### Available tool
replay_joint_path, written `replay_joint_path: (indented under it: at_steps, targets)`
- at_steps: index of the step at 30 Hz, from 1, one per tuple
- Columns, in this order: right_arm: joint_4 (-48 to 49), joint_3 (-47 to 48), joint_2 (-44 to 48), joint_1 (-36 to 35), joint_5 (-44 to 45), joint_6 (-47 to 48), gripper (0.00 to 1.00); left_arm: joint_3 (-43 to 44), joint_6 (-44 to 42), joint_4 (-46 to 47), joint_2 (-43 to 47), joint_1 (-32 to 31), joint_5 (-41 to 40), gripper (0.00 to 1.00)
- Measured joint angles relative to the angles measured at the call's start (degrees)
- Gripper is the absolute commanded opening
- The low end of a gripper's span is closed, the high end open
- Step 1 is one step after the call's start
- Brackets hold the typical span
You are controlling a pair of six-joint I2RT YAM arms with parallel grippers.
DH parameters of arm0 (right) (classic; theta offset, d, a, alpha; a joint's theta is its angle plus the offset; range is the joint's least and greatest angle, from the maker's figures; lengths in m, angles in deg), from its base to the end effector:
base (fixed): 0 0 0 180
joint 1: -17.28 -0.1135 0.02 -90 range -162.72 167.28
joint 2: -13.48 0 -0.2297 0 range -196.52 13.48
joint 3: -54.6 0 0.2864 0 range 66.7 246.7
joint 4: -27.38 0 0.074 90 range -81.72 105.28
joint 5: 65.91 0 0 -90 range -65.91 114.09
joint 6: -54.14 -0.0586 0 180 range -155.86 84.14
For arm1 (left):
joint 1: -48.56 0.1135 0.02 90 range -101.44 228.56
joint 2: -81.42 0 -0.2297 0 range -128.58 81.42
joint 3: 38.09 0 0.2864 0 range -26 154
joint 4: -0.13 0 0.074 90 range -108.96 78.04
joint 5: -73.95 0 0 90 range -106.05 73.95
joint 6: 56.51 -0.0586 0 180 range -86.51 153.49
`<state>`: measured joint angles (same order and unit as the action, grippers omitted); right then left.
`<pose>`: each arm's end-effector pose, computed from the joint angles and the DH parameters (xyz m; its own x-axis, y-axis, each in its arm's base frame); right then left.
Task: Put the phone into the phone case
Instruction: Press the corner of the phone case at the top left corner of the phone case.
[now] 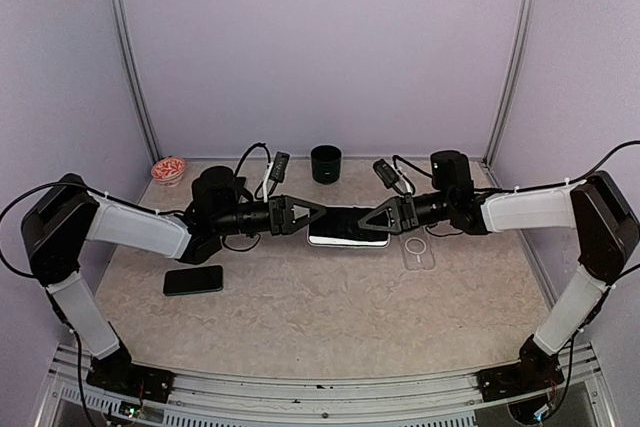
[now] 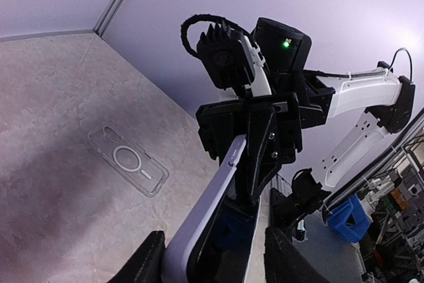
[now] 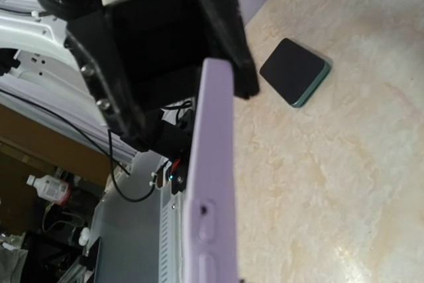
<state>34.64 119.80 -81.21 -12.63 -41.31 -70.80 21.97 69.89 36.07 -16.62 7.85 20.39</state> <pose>0.3021 0.2352 0.1642 -0.8055 -0.1883 -0.5618 -0.5804 0.0598 0.8121 0.2797 -0.2866 0.1604 -0.6001 -0.1134 -0.7918 0.7685 0.1930 -0.6101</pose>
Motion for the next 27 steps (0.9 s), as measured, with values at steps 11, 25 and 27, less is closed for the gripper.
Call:
replay_joint_path:
  at_steps: [11,25,27]
  targets:
    - [-1.6,0.3,0.0,0.1,-1.6,2.2,0.02,0.3,-0.3,-0.5,-0.3,0.1,0.7,0.0]
    - [-3.5,1.6,0.0,0.0,-1.0,2.8,0.02,-0.3,-1.4,-2.5,1.5,-0.3,-3.4,0.71]
    - [-3.9,1.7,0.0,0.0,-0.8,3.0,0.02,-1.6,-0.1,-1.3,2.4,0.7,-3.4,0.73]
